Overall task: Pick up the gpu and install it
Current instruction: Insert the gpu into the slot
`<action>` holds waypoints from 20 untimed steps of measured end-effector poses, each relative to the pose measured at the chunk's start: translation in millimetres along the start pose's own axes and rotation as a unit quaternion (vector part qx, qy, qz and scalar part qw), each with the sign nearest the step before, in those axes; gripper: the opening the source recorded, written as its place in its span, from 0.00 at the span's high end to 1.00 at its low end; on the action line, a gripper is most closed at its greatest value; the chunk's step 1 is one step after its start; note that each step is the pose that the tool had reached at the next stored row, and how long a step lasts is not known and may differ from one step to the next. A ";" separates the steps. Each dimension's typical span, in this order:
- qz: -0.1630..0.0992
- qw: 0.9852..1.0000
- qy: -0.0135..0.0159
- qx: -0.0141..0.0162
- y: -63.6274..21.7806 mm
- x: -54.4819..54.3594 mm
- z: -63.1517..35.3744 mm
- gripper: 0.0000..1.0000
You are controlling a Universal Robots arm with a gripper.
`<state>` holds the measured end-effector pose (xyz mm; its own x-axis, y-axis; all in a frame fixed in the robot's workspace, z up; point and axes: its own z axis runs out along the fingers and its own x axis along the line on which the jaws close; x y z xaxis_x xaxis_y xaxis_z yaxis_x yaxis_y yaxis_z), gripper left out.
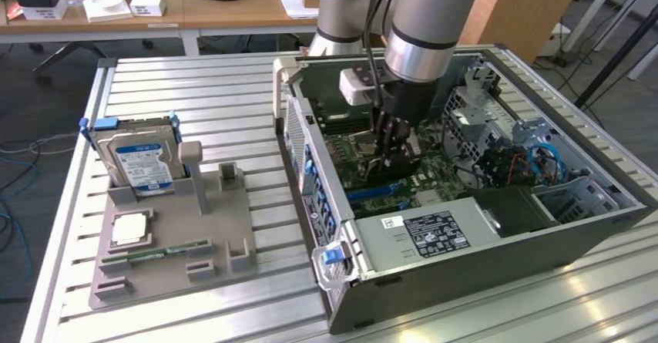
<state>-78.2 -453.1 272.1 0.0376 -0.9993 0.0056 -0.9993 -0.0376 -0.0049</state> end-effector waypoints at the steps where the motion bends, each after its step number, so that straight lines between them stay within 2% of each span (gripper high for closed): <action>1: 0.000 1.000 0.000 0.000 0.0 0.0 0.5 0.74; 20: -0.005 1.000 0.000 0.000 1.1 -0.1 5.2 0.74</action>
<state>-79.3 -453.1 267.0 0.0468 -0.9989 0.0056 -0.9989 -0.0469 -0.0049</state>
